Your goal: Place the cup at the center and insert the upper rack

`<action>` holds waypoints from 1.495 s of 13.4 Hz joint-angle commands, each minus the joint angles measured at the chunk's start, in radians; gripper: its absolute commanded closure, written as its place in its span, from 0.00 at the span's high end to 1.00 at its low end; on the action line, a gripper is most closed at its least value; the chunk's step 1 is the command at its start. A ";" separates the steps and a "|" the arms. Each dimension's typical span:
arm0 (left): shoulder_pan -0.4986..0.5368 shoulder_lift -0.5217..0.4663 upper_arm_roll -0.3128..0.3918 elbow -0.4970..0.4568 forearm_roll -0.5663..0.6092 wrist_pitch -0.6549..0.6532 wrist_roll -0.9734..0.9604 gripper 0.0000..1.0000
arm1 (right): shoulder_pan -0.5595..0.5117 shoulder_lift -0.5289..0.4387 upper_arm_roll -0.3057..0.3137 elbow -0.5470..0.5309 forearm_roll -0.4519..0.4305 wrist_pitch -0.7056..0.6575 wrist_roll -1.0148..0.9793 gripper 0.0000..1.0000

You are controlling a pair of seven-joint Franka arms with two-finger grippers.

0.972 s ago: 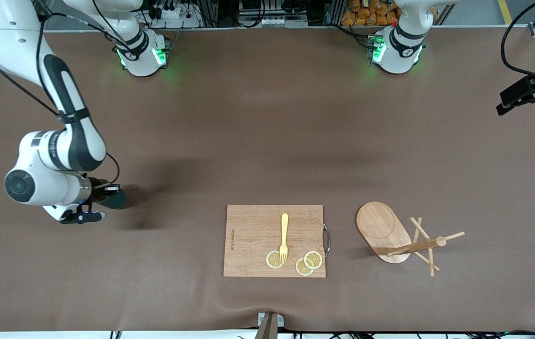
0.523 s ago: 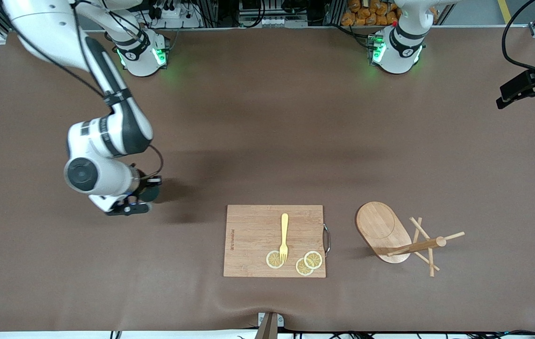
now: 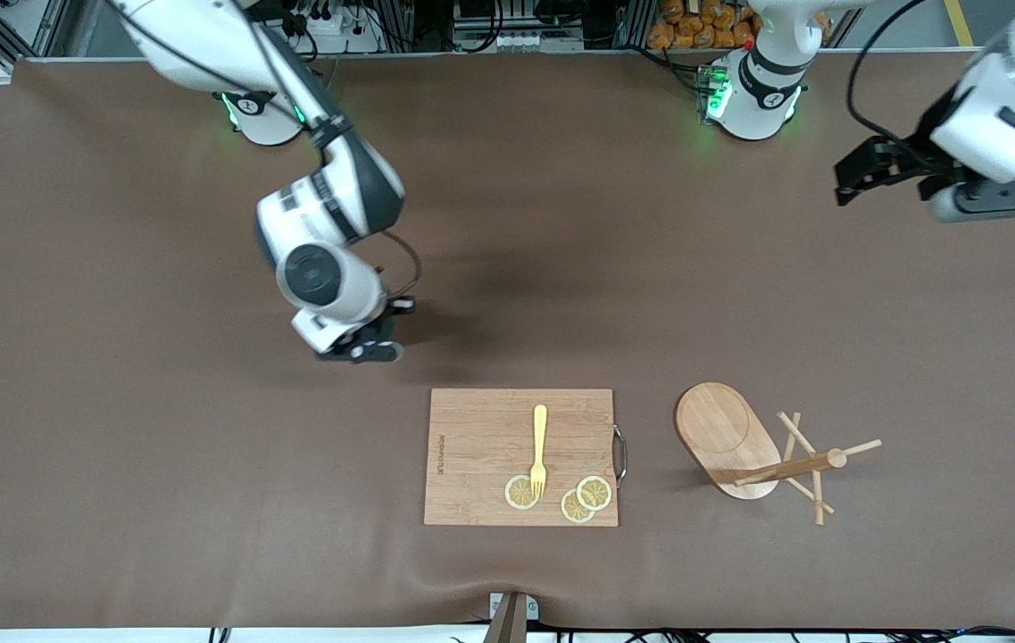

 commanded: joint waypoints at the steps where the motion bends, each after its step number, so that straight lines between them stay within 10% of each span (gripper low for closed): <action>1: 0.010 0.028 -0.067 0.001 -0.001 0.040 -0.091 1.00 | 0.104 -0.007 -0.013 0.016 0.020 -0.005 0.133 0.00; 20: -0.071 0.102 -0.104 -0.005 0.071 0.055 -0.271 1.00 | 0.338 0.131 -0.007 0.073 0.193 0.179 0.540 0.00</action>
